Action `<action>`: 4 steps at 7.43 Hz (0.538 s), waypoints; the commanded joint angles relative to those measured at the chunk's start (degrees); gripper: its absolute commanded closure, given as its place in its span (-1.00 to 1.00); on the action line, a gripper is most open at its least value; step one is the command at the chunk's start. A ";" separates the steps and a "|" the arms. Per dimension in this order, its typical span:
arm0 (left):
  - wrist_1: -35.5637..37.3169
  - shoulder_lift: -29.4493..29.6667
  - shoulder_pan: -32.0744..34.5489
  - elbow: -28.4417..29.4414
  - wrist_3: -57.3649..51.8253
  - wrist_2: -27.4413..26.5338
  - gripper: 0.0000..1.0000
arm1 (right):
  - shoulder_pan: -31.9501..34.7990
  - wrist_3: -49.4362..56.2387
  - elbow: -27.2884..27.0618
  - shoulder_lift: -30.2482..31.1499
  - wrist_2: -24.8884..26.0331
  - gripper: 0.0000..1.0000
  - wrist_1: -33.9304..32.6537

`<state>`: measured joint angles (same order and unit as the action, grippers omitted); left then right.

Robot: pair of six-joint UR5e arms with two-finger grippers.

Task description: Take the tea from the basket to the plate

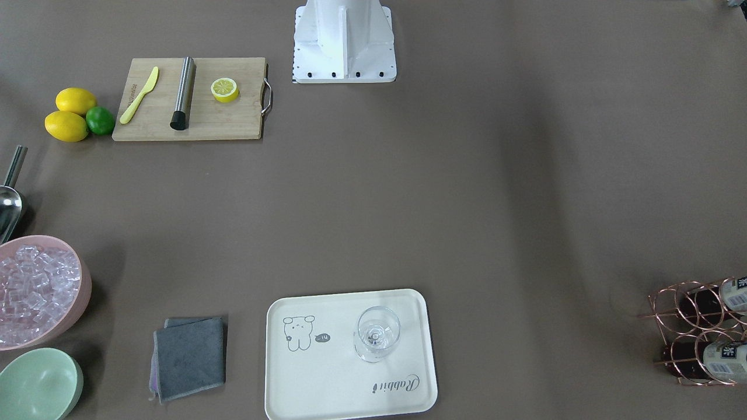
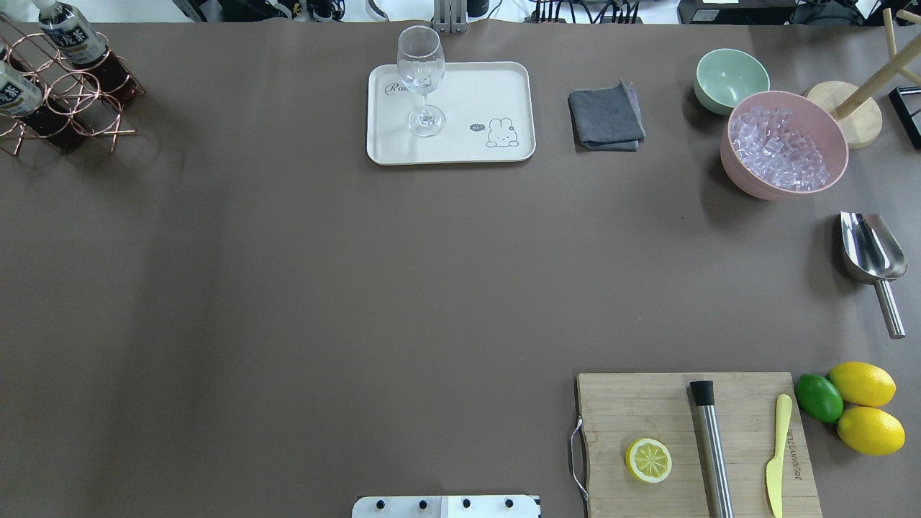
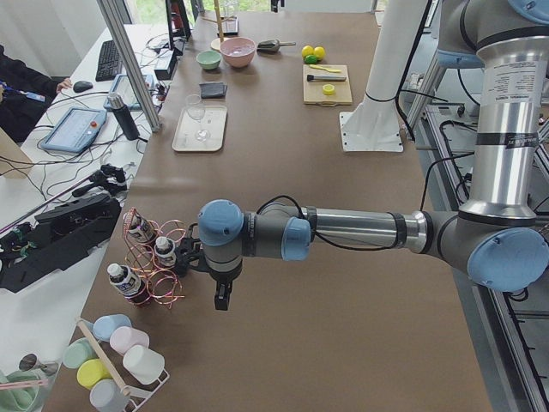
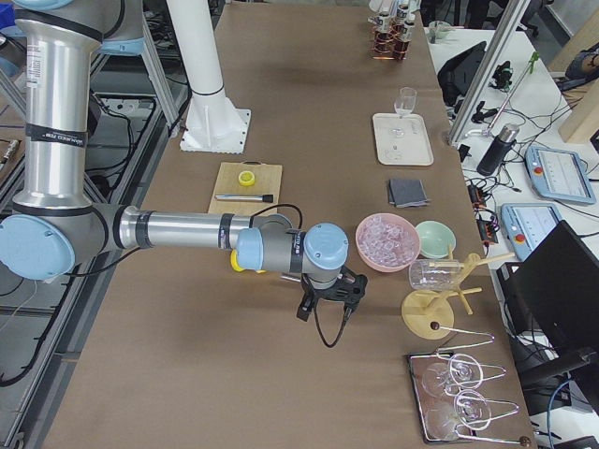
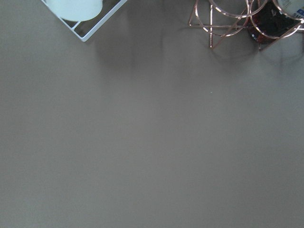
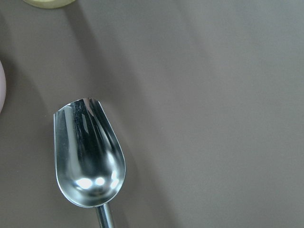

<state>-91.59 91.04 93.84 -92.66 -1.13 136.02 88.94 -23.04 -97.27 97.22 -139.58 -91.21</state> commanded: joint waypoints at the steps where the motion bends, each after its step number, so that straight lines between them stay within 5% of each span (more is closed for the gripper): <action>1: 0.18 4.75 -3.39 -0.50 -3.06 -2.51 -0.95 | 0.00 0.01 -0.64 -0.01 1.41 -0.99 -0.02; 4: 0.45 8.88 -5.43 1.16 -23.87 -6.71 -0.95 | -0.17 0.10 -0.82 -0.01 1.50 -1.00 -0.02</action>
<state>-91.25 97.53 89.04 -92.61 -14.52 132.10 88.90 -22.96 -97.96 97.27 -138.22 -91.23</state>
